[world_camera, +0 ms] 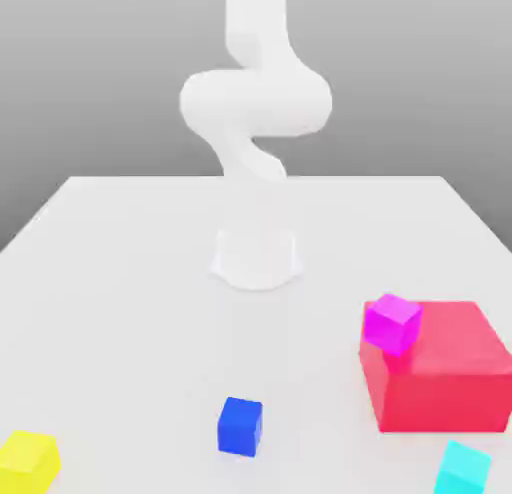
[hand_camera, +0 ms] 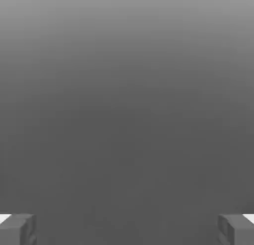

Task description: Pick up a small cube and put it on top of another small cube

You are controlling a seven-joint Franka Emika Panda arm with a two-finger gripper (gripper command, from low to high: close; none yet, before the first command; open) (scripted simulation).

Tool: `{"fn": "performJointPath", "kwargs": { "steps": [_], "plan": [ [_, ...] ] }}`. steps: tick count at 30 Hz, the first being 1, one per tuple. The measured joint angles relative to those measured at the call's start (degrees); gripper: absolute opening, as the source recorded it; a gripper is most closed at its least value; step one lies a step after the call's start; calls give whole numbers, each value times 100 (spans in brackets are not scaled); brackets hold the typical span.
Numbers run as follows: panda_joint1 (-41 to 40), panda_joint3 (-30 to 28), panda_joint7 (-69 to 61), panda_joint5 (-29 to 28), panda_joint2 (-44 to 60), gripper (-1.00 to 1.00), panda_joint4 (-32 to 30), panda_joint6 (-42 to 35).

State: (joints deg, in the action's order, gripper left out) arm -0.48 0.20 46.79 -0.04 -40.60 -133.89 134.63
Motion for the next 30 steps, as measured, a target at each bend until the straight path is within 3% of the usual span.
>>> {"fn": "performJointPath", "kwargs": {
  "steps": [22, 28, 29, 30],
  "plan": [
    [-283, 42, 845, -32, 4605, 0, -1862, 2518],
    [-263, 14, 894, -44, 5851, 0, -1748, 3467],
    [-258, 8, 891, -43, 6016, -100, -1716, 3599],
    [-258, 8, 891, -43, 6016, -100, -1716, 3599]
  ]
}}
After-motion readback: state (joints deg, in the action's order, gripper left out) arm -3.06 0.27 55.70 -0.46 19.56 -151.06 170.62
